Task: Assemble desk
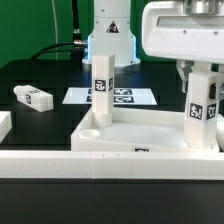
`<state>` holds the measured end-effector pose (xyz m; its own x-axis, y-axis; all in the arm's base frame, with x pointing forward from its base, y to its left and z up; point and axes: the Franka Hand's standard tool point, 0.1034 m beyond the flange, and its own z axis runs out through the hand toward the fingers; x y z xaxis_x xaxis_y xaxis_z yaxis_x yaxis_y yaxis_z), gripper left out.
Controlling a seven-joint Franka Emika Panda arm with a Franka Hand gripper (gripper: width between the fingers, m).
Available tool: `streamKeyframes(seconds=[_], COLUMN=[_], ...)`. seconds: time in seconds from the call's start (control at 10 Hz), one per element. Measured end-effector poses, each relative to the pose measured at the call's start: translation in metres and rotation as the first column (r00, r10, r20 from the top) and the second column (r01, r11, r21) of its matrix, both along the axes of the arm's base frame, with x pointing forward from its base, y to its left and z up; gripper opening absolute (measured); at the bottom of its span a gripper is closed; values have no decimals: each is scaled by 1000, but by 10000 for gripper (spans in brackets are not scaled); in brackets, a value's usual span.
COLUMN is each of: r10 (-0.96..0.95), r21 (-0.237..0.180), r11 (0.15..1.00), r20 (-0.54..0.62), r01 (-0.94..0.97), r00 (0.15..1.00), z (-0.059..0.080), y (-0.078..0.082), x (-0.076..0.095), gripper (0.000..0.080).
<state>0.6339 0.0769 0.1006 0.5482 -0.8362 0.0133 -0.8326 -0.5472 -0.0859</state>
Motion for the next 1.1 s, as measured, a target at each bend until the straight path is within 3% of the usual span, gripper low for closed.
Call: streamKeyframes(seconds=[0.4, 0.6, 1.1], r10=[-298, -449, -639], r21=[28, 49, 72], r11=[954, 892, 764], r20=[-6, -21, -47], r01=[298, 450, 641], r00=[955, 893, 768], z=[0, 0, 0], y=[1, 2, 2], x=[-2, -2, -1], gripper=[290, 290, 290])
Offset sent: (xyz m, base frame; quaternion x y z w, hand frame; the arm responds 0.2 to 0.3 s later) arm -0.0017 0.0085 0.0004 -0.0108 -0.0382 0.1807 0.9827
